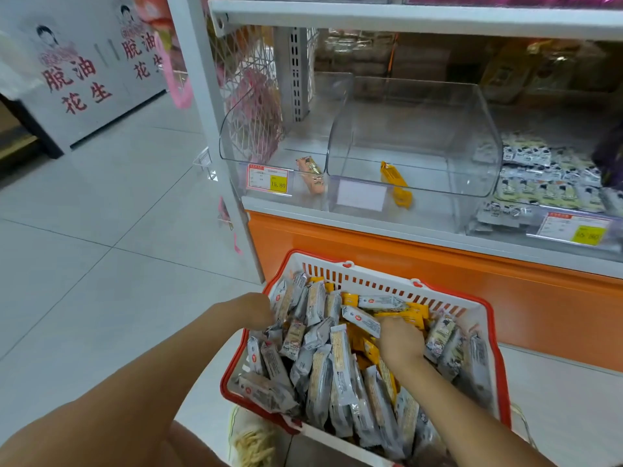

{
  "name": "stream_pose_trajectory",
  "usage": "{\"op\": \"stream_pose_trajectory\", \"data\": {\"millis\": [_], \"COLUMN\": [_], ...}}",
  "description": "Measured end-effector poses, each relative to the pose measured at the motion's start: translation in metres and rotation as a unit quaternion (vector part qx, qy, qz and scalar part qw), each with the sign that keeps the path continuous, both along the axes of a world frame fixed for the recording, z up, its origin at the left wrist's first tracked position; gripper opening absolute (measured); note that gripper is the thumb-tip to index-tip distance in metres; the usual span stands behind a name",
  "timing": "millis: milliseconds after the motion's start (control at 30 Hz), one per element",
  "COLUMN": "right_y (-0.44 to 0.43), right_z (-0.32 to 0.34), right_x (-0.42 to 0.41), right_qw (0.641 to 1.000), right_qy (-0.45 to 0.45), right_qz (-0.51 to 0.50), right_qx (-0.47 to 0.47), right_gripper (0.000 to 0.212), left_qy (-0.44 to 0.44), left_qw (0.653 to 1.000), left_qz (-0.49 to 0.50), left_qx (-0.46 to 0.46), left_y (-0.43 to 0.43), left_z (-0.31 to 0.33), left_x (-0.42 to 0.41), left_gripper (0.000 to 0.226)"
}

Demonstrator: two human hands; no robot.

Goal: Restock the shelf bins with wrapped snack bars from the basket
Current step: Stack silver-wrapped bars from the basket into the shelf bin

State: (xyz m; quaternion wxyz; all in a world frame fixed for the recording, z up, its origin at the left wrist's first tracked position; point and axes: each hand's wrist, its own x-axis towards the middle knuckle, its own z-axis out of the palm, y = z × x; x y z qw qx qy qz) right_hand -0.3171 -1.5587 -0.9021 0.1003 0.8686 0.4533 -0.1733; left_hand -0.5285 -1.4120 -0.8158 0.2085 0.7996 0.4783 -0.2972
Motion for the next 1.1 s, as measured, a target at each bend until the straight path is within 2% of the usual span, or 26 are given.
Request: {"op": "stream_pose_trajectory", "data": {"millis": [67,167,400,500,567,600,667,733,800,867,933,967,1100], "right_y": [-0.003,0.002,0.013,0.013,0.009,0.006,-0.001,-0.008,-0.015,-0.017,-0.012,-0.009,-0.004], "right_z": [0.002,0.010,0.019,0.013,0.019,0.021,0.031,0.042,0.051,0.064,0.085,0.094,0.127], "right_x": [-0.001,-0.006,-0.001,0.013,0.025,0.031,0.040,0.045,0.044,0.036,0.021,0.016,0.004], "right_qw": [1.000,1.000,0.999,1.000,0.996,0.991,0.980,0.956,0.901,0.838,0.772,0.747,0.709], "right_qy": [-0.004,-0.006,-0.008,0.023,0.065,0.094,0.141,0.212,0.319,0.425,0.526,0.558,0.602], "right_qz": [-0.006,-0.007,0.031,-0.005,-0.052,-0.078,-0.117,-0.156,-0.216,-0.236,-0.225,-0.213,-0.155], "right_qx": [0.005,0.005,-0.004,0.013,0.039,0.052,0.073,0.128,0.199,0.249,0.278,0.291,0.332], "right_gripper": [0.014,0.026,0.039,0.036,0.019,0.018,0.033,0.030,0.032,0.032,0.018,0.022,0.019], "left_qy": [-0.002,-0.003,-0.006,-0.017,-0.046,-0.068,-0.126,-0.198,-0.269,-0.317,-0.348,-0.364,-0.443], "left_qw": [1.000,1.000,1.000,1.000,0.998,0.997,0.990,0.979,0.961,0.945,0.922,0.905,0.829], "left_qz": [-0.002,-0.001,0.004,0.013,0.035,0.043,0.048,0.046,0.058,0.064,0.106,0.137,0.224], "left_qx": [0.000,0.008,0.018,0.012,0.016,0.020,0.036,0.028,-0.001,-0.055,-0.131,-0.172,-0.259], "left_y": [-0.001,-0.002,0.000,-0.002,-0.001,-0.001,-0.004,-0.011,-0.023,-0.034,-0.044,-0.048,-0.059], "left_z": [0.000,-0.002,-0.004,0.000,0.003,0.005,0.012,0.018,0.026,0.034,0.041,0.042,0.056], "left_x": [-0.001,0.000,-0.001,0.001,0.005,0.008,0.018,0.030,0.043,0.052,0.058,0.061,0.071], "left_gripper": [0.043,0.042,0.041,0.041,0.038,0.034,0.026,0.033,0.033,0.017,0.037,0.045,0.037]}}
